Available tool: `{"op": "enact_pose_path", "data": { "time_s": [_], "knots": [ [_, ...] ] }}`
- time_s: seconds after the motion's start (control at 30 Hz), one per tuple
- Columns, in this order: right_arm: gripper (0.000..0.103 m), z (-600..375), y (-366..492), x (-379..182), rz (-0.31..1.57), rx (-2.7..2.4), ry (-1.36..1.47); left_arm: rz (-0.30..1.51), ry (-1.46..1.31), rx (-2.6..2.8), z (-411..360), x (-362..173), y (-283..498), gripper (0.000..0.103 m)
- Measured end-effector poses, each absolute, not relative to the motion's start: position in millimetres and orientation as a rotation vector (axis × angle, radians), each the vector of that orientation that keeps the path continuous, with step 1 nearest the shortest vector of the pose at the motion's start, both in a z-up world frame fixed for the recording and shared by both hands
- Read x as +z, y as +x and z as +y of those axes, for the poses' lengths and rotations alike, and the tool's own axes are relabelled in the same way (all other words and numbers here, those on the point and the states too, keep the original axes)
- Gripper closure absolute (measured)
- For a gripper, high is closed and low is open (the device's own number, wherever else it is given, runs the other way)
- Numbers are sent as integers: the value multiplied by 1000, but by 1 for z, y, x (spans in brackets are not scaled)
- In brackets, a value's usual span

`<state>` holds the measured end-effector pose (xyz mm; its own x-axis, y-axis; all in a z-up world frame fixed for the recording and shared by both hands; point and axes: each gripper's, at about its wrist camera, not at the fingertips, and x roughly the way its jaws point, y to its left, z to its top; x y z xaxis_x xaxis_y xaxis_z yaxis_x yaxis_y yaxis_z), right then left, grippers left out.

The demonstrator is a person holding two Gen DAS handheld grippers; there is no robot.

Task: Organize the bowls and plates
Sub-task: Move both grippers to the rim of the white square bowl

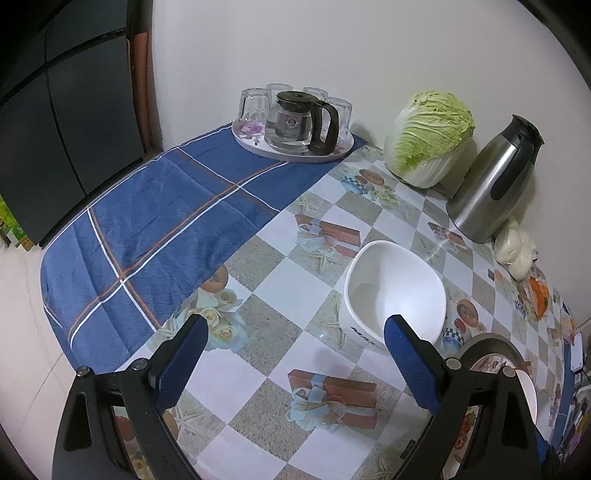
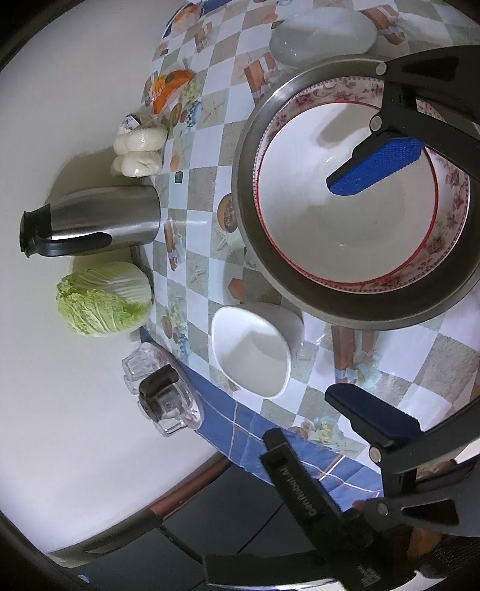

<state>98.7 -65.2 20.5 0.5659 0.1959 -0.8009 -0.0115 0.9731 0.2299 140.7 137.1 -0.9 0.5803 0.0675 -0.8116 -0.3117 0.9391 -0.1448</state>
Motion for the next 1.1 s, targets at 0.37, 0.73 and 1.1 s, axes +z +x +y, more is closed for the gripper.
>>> {"op": "enact_pose_path", "data": {
  "time_s": [0.37,0.73,1.1],
  "knots": [
    [0,-66,106,31,958,106,257,912,-325,195,144,0,151,7],
    [0,-65,123,58,953,-7,198,913,-351,177,150,-7,166,7],
    [0,-56,150,80,1006,-2,213,870,-416,144,157,-13,179,6]
  ]
}}
